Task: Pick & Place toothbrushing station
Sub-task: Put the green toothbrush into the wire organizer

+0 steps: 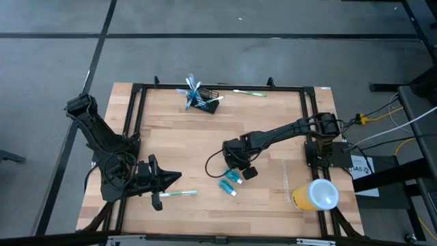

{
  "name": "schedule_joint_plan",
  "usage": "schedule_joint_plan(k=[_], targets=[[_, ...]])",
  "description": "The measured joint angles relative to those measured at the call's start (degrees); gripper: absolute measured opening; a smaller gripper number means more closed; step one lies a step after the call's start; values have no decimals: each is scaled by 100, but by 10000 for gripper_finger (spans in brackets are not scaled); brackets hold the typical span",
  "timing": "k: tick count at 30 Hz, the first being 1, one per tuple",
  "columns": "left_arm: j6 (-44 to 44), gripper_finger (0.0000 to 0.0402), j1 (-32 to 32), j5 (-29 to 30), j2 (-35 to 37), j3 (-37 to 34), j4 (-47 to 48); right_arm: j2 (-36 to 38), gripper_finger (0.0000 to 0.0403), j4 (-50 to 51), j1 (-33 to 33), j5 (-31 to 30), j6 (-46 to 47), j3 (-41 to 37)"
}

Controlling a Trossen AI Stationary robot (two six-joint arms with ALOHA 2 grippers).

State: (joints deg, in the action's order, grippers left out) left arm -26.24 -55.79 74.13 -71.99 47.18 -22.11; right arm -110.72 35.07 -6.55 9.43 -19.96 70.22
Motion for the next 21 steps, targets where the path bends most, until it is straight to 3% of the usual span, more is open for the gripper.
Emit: schedule_joint_plan(k=[7,14,21], targets=[[0,2,0,26,0,2,-43,-164,100,-53,18,-164,-2,3],[42,5,0,103,0,0,-43,-161,16,-52,113,-273,-17,14],[66,2,0,146,0,1,-41,-89,3,14,137,-658,21,29]])
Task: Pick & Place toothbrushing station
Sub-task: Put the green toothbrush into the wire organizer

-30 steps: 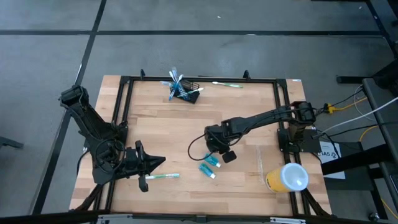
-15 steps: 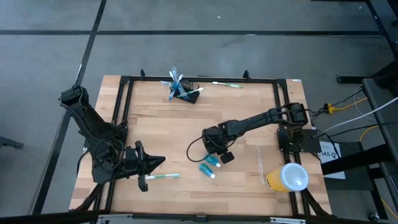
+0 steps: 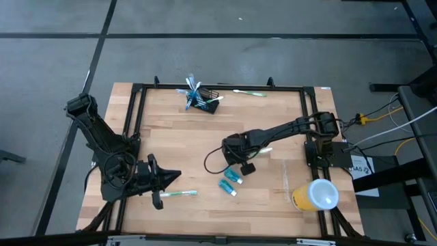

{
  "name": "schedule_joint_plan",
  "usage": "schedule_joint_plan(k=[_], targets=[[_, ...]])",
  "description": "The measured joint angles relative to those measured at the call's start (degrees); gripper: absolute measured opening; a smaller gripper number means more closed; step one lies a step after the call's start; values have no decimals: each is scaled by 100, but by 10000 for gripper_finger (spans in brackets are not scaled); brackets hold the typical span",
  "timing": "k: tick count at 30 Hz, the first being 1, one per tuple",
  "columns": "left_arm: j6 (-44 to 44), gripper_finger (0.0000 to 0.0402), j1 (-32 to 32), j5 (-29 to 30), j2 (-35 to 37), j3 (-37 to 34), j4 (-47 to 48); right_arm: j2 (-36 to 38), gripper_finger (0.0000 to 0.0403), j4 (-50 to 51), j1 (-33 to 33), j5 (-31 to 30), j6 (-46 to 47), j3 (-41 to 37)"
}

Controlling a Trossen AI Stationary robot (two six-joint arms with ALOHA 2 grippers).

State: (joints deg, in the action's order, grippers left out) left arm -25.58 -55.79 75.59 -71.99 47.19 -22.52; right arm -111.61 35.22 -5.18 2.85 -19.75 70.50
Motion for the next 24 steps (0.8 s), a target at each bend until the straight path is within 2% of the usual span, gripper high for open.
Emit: schedule_joint_plan(k=[4,9,17,24], targets=[[175,5,-5,415,0,1,2,299,2,-104,104,-246,136,185],[305,2,-218,1434,0,0,33,864,1,-518,410,-399,479,439],[243,1,-337,1452,107,1,208,1876,1,-2722,1261,-340,1034,537],[-397,1,-337,1447,111,1,556,1909,0,-4724,1965,-27,1096,542]])
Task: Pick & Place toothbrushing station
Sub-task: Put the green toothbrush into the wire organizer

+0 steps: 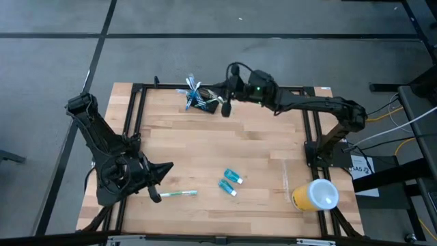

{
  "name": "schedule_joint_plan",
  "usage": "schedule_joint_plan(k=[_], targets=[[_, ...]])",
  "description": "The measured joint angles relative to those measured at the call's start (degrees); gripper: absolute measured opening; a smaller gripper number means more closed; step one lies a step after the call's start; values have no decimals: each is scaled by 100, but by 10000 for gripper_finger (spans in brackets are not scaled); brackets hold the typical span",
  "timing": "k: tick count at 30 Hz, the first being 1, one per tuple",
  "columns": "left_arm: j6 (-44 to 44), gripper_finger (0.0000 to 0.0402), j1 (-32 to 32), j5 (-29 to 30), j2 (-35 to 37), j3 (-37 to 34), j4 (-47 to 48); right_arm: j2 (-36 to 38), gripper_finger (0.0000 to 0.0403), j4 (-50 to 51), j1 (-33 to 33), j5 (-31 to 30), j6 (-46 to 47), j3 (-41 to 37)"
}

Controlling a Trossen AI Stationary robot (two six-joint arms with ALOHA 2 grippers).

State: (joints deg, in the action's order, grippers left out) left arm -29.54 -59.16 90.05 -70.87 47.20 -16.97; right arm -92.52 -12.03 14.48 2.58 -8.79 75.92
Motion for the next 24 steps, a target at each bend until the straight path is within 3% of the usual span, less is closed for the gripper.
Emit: schedule_joint_plan(k=[7,15,24], targets=[[-1665,2,0,-42,-2,0,909,-844,0,-1739,466,702,334,-7],[-3171,2,50,-504,-18,0,1535,-1864,0,-3929,1092,928,1033,-7],[-4997,2,365,-1388,-28,0,2891,-2442,0,-4557,1611,1184,1200,188]])
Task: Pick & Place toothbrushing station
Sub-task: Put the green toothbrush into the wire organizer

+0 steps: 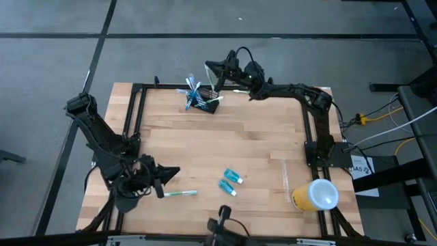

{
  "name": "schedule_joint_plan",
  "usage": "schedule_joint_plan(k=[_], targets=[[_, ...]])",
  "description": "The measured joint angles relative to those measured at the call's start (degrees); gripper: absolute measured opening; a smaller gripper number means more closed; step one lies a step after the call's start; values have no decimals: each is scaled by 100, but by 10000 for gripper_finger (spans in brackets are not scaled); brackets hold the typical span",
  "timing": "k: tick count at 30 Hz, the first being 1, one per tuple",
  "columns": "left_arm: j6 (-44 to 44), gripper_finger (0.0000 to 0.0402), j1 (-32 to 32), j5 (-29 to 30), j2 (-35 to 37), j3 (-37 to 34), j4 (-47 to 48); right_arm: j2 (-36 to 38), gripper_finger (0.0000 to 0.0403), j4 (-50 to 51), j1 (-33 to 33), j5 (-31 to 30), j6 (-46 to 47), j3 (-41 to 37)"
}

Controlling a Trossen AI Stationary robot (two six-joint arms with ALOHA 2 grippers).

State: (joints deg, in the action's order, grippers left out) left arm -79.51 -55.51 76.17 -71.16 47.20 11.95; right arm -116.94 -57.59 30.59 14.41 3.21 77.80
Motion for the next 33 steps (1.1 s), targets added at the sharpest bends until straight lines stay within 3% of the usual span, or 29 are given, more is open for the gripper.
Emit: schedule_joint_plan(k=[5,19,33], targets=[[-669,1,125,-315,0,0,537,-328,0,8,119,102,69,177],[-695,1,125,-283,0,0,547,-660,0,203,332,46,337,323],[-387,3,125,-211,0,0,258,-659,17,148,545,584,1335,323]])
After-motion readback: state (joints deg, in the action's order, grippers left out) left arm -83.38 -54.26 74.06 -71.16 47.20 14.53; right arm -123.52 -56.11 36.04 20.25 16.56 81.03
